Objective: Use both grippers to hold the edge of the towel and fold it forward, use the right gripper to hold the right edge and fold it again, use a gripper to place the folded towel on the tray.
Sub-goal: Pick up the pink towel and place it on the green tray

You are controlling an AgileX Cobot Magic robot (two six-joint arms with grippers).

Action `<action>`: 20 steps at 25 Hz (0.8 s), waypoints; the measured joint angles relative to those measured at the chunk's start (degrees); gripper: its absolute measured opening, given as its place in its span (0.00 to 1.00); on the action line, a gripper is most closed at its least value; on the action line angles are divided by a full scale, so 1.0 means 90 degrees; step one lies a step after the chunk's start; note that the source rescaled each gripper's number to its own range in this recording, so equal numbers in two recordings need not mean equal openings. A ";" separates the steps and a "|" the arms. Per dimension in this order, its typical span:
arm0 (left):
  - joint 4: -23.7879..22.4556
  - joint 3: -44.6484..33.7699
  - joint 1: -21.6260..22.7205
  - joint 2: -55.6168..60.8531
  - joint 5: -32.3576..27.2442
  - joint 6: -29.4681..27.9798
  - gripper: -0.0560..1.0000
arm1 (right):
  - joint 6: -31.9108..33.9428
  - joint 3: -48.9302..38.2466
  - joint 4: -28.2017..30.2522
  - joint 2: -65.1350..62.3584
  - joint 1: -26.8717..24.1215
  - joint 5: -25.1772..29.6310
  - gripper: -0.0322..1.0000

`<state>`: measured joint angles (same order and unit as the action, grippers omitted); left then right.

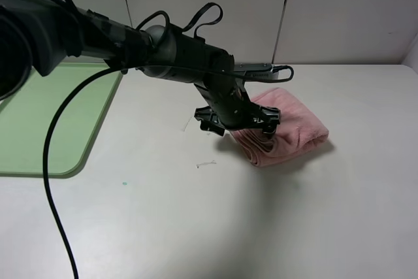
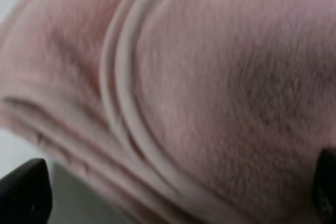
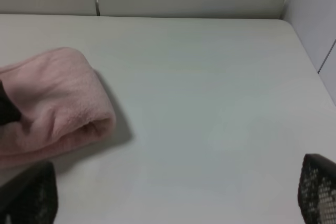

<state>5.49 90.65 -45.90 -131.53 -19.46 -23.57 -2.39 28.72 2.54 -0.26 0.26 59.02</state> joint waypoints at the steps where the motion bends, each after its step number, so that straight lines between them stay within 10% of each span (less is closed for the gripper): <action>1: 0.0000 0.0000 0.0000 -0.0035 0.0077 0.0000 1.00 | 0.0000 0.0000 0.0006 0.0000 0.0000 0.0000 1.00; 15: -0.0112 0.0054 -0.0241 -0.0391 0.1177 0.0018 1.00 | 0.0020 0.0000 0.0018 0.0000 0.0000 -0.0019 1.00; 20: -0.0112 0.0089 -0.0360 -0.0473 0.1355 0.0023 0.86 | 0.0020 0.0000 0.0018 0.0000 0.0000 -0.0019 1.00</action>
<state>4.48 91.45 -49.15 -135.78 -7.26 -23.36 -2.21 28.72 2.71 -0.26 0.26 58.85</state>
